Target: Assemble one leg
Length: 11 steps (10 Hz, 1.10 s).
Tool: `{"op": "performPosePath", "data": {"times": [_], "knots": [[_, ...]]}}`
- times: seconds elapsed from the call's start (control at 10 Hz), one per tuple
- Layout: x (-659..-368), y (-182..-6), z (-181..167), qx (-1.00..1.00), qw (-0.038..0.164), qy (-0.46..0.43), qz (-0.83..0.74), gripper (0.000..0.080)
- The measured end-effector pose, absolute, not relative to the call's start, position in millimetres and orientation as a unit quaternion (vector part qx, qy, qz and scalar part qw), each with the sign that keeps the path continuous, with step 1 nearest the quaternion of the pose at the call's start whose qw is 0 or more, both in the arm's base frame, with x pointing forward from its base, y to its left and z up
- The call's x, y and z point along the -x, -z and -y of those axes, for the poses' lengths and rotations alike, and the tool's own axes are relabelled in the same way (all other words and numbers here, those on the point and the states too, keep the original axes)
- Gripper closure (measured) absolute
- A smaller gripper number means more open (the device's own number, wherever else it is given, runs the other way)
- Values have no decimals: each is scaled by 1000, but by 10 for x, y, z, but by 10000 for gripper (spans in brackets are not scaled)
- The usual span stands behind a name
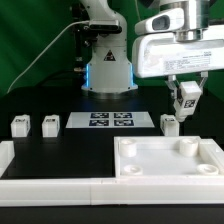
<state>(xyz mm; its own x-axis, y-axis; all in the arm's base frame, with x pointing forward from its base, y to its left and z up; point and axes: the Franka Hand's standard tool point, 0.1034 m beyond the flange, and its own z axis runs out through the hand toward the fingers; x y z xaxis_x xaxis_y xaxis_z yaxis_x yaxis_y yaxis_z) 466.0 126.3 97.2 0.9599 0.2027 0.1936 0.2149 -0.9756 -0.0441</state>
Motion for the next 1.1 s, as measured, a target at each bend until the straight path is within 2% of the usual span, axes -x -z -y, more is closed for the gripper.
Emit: {"op": "performPosePath", "data": {"times": [0.2, 0.3, 0.6, 1.1], "knots": [[-4681, -983, -1247, 981, 38, 157, 105, 508], [-4712, -977, -1179, 980, 31, 151, 126, 508], [-5063, -1168, -1061, 978, 25, 157, 138, 508], [-5803, -1285, -1038, 975, 29, 168, 141, 508]]}}
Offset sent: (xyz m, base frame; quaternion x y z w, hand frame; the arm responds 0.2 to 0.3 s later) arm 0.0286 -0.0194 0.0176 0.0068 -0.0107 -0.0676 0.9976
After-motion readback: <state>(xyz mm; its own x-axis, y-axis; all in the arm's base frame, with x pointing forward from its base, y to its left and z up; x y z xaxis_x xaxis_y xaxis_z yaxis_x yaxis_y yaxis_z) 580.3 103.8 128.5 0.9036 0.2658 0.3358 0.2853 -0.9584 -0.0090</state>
